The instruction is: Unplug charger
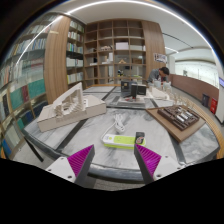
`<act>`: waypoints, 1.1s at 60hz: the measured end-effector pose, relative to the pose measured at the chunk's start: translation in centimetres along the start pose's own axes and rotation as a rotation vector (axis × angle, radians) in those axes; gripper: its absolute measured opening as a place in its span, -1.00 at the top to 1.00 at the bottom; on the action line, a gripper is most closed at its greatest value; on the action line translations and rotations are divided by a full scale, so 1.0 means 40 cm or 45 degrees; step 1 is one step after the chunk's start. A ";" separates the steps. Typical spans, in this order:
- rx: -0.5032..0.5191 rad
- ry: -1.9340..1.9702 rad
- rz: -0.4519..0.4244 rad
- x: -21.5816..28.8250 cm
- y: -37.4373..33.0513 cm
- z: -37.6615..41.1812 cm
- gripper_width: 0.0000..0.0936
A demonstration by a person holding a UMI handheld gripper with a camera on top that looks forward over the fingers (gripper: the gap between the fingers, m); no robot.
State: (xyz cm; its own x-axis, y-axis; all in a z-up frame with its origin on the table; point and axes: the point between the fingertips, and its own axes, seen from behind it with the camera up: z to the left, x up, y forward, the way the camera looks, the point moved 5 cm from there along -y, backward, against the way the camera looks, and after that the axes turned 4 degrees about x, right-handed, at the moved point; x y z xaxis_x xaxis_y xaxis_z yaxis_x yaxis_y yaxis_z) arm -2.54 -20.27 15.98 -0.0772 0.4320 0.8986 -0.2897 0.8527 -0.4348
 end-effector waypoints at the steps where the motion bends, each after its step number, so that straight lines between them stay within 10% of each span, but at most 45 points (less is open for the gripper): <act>1: -0.012 -0.001 -0.005 0.004 0.017 -0.018 -0.77; 28: -0.175 0.000 0.044 -0.040 0.441 -0.303 -0.72; 35: -0.207 -0.063 0.056 -0.069 0.468 -0.314 0.43; 57: -0.179 0.016 -0.060 -0.044 0.463 -0.316 0.78; 66: -0.232 -0.083 -0.409 0.233 0.285 -0.308 0.78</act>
State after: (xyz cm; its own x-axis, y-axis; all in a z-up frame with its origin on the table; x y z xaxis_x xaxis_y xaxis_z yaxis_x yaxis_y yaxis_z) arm 5.21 -2.89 18.68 -0.0719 0.1191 0.9903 -0.1347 0.9826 -0.1280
